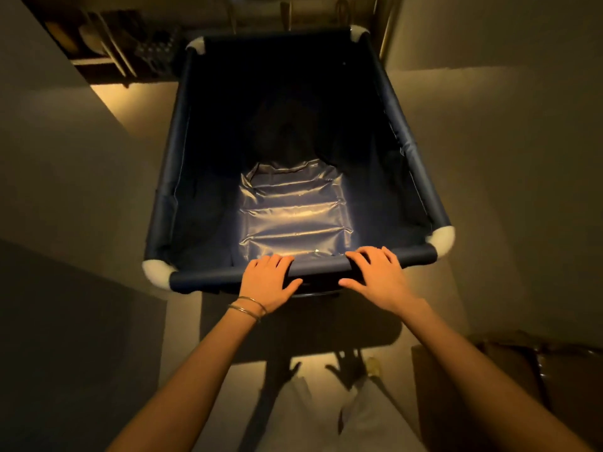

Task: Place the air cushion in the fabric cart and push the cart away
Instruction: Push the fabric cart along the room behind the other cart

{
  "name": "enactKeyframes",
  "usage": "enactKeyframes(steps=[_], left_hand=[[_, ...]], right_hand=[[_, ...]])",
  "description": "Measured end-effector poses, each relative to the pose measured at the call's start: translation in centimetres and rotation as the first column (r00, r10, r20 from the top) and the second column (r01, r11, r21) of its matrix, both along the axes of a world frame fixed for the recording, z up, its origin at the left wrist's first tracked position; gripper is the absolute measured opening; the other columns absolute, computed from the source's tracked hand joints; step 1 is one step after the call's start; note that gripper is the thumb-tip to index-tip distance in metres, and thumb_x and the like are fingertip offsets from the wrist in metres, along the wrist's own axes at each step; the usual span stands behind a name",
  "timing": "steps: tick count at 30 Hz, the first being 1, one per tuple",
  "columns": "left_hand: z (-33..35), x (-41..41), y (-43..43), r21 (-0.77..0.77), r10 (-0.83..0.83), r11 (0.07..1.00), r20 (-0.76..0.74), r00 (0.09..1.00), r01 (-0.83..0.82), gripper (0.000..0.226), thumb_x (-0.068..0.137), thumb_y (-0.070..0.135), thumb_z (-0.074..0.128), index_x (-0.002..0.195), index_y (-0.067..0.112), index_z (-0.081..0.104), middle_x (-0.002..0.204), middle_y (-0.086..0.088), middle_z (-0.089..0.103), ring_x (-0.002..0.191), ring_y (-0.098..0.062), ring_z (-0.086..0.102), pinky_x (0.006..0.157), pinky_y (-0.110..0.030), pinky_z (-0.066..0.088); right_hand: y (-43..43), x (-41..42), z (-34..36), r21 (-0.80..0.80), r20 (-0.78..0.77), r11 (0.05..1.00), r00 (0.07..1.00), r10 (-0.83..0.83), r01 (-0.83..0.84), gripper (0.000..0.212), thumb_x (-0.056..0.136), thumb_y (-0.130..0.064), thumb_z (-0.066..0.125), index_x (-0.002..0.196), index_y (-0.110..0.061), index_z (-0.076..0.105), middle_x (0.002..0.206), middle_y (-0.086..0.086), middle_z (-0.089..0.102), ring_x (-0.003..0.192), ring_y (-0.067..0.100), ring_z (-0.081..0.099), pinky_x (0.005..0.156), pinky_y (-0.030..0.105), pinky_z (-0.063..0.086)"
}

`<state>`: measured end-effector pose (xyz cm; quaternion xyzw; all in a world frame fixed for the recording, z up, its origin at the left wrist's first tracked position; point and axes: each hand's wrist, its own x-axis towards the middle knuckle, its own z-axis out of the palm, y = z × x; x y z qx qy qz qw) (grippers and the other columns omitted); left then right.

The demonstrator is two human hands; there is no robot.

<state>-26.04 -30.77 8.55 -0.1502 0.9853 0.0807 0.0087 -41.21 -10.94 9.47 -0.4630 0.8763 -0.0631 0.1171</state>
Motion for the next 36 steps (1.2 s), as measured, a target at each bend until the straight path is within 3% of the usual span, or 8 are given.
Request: enactKeyframes(steps=[3, 7, 11, 13, 20, 25, 36], left_hand=[[-1.1, 1.5, -2.1, -0.018, 0.012, 1.000, -0.017, 1.000, -0.013, 0.065, 0.078, 0.058, 0.030, 0.119, 0.015, 0.057, 0.093, -0.008, 0.065, 0.082, -0.029, 0.061, 0.072, -0.036, 0.046], [-0.8, 2.2, -1.6, -0.025, 0.059, 0.998, -0.073, 0.996, -0.061, 0.061, 0.078, 0.059, 0.034, 0.117, 0.018, 0.057, 0.096, -0.005, 0.064, 0.086, -0.026, 0.059, 0.076, -0.039, 0.044], [-0.9, 2.4, -0.5, -0.002, 0.130, 0.991, -0.106, 0.986, -0.131, 0.058, 0.079, 0.061, 0.033, 0.114, 0.022, 0.058, 0.093, -0.003, 0.063, 0.085, -0.024, 0.057, 0.077, -0.040, 0.040], [-1.2, 3.2, 0.0, 0.002, 0.134, 0.991, -0.131, 0.982, -0.135, 0.056, 0.080, 0.062, 0.035, 0.114, 0.024, 0.058, 0.093, -0.001, 0.062, 0.087, -0.023, 0.055, 0.079, -0.039, 0.034], [-1.3, 5.4, 2.2, 0.001, 0.184, 0.982, -0.197, 0.963, -0.187, 0.047, 0.079, 0.063, 0.043, 0.102, 0.027, 0.062, 0.089, 0.002, 0.063, 0.085, -0.021, 0.055, 0.076, -0.036, 0.028], [-1.2, 6.1, 1.9, 0.002, 0.163, 0.986, -0.194, 0.967, -0.166, 0.047, 0.078, 0.067, 0.045, 0.096, 0.027, 0.063, 0.087, 0.003, 0.063, 0.083, -0.019, 0.054, 0.075, -0.034, 0.028], [-1.3, 2.3, -3.2, -0.010, 0.071, 0.997, -0.181, 0.981, -0.074, 0.045, 0.079, 0.067, 0.045, 0.093, 0.028, 0.061, 0.085, 0.004, 0.063, 0.080, -0.019, 0.054, 0.072, -0.035, 0.031]], right_hand=[[-2.0, 0.2, 0.4, 0.089, -0.089, 0.993, 0.994, -0.069, 0.077, 0.091, 0.069, -0.081, 0.002, 0.127, -0.028, 0.047, 0.116, 0.012, 0.051, 0.106, 0.031, 0.045, 0.098, 0.046, 0.029], [-3.0, 0.8, 1.2, 0.168, -0.147, 0.979, 0.985, -0.088, 0.113, 0.080, 0.073, -0.077, 0.009, 0.125, -0.030, 0.047, 0.117, 0.013, 0.048, 0.107, 0.034, 0.041, 0.099, 0.052, 0.026], [-2.9, 1.9, 0.7, 0.178, -0.181, 0.974, 0.978, -0.106, 0.139, 0.089, 0.074, -0.080, -0.004, 0.110, -0.024, 0.055, 0.106, 0.012, 0.055, 0.099, 0.036, 0.047, 0.093, 0.058, 0.031], [-2.5, 2.8, 0.5, 0.164, -0.182, 0.975, 0.976, -0.119, 0.150, 0.085, 0.078, -0.077, -0.001, 0.106, -0.022, 0.057, 0.100, 0.012, 0.057, 0.094, 0.036, 0.050, 0.090, 0.060, 0.035], [-1.0, 5.4, -0.7, 0.041, -0.243, 0.999, 0.970, -0.024, 0.035, 0.067, 0.081, -0.070, 0.026, 0.097, -0.014, 0.059, 0.086, 0.010, 0.059, 0.080, 0.029, 0.054, 0.074, 0.042, 0.043], [-0.8, 5.9, -1.1, -0.004, -0.264, 1.000, 0.964, 0.017, -0.018, 0.063, 0.080, -0.068, 0.034, 0.090, -0.011, 0.058, 0.075, 0.008, 0.061, 0.067, 0.026, 0.056, 0.061, 0.035, 0.043], [-4.7, 3.8, -1.5, -0.006, -0.326, 0.998, 0.944, -0.060, 0.062, 0.074, 0.084, -0.071, 0.012, 0.090, -0.011, 0.054, 0.076, 0.010, 0.058, 0.066, 0.027, 0.051, 0.060, 0.035, 0.040]])
